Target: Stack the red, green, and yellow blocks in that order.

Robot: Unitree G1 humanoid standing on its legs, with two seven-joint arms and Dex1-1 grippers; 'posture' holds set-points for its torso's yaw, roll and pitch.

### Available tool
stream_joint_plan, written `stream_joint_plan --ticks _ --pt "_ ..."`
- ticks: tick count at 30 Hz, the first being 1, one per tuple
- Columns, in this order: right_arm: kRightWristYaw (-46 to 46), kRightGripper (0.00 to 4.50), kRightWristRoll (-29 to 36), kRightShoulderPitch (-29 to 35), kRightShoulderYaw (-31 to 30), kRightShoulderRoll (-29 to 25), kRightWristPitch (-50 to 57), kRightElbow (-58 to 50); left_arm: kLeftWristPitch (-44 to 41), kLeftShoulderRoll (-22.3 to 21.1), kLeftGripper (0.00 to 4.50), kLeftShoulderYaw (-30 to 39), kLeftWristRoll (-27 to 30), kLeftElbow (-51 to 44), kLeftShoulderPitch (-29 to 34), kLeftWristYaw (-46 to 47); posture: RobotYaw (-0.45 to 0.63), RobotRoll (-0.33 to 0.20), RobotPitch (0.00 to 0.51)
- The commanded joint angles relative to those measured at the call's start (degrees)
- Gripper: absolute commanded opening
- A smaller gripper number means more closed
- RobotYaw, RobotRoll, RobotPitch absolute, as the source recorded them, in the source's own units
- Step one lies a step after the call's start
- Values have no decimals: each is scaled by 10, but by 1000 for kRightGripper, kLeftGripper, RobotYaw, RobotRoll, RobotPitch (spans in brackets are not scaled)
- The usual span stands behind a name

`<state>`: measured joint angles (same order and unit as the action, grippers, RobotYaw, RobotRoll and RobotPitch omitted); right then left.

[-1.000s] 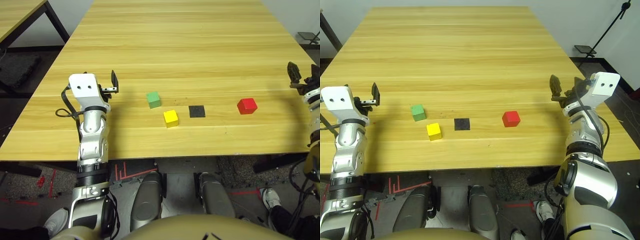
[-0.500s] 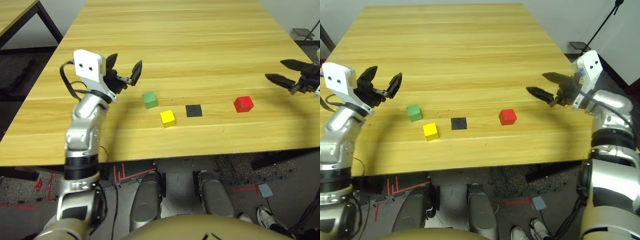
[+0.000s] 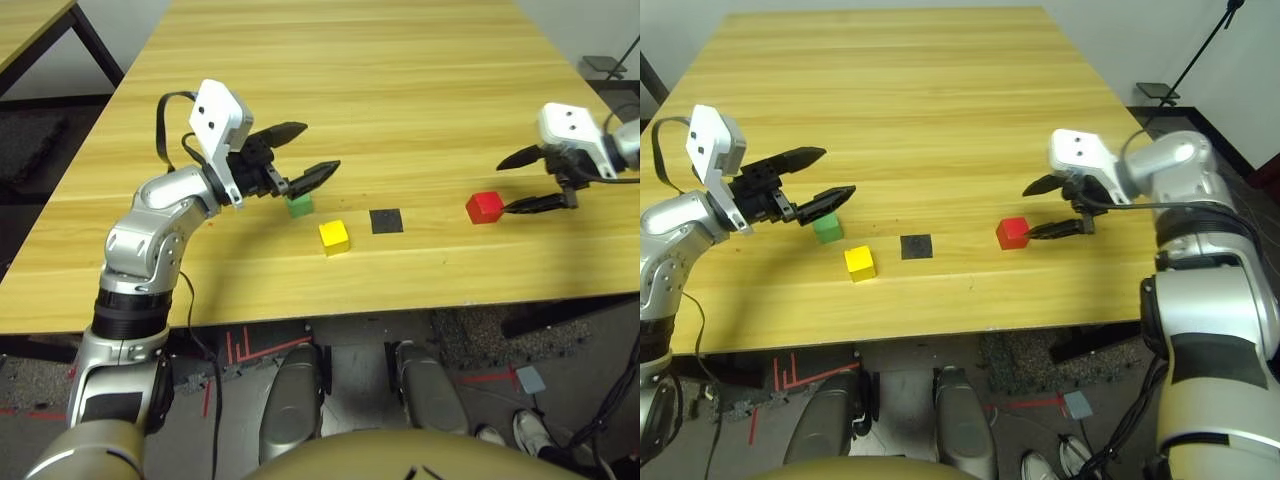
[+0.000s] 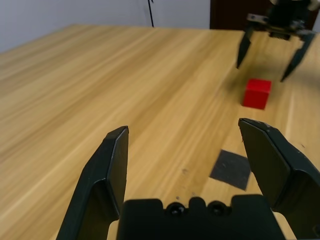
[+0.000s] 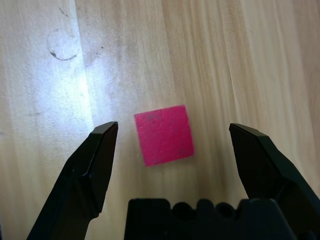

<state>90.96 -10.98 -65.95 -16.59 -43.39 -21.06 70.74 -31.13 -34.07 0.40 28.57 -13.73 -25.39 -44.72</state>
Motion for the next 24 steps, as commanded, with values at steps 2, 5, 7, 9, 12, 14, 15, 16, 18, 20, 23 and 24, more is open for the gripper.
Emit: stream_joint_plan --ticks 2,5,7,9,12,14,15,16,18,20,23,24 --pt "-9 4500 -41 -22 -20 14 -24 27 -21 -13 4476 -19 -6 -35 26 -6 265 -212 93" --pt "-18 4500 -59 -25 -25 24 -29 37 -27 -16 4476 -15 -6 -48 36 -1 290 -214 99" --pt "-24 4500 -70 -23 -30 32 -34 42 -34 -17 4476 -9 -4 -57 41 7 309 -215 105" --pt "-29 4500 -80 -22 -34 38 -37 45 -40 -17 4476 -5 -2 -65 47 14 318 -215 111" --pt "-43 4500 -92 -18 -37 46 -41 50 -47 -18 4476 -3 -2 -77 56 20 340 -215 118" --pt "-66 4500 -106 -14 -43 55 -44 52 -53 -15 4476 2 0 -88 64 31 359 -215 123" --pt "-79 4323 -114 -13 -47 60 -45 53 -55 -14 4494 3 0 -92 67 35 363 -215 124" --pt "-88 4133 -120 -12 -50 62 -45 54 -57 -14 4500 3 1 -95 69 37 363 -215 124" --pt "-108 3564 -132 -14 -56 67 -46 53 -60 -11 4500 3 1 -102 73 46 380 -219 128" --pt "-111 2814 -131 -19 -54 75 -38 51 -62 -8 4500 3 2 -108 78 53 380 -219 128" --pt "-71 2135 -91 -36 -20 100 20 42 -67 -5 4500 0 4 -117 83 59 394 -230 122" --pt "-52 2135 -78 -45 -11 112 50 32 -68 -4 4500 -1 4 -119 83 61 396 -235 119"
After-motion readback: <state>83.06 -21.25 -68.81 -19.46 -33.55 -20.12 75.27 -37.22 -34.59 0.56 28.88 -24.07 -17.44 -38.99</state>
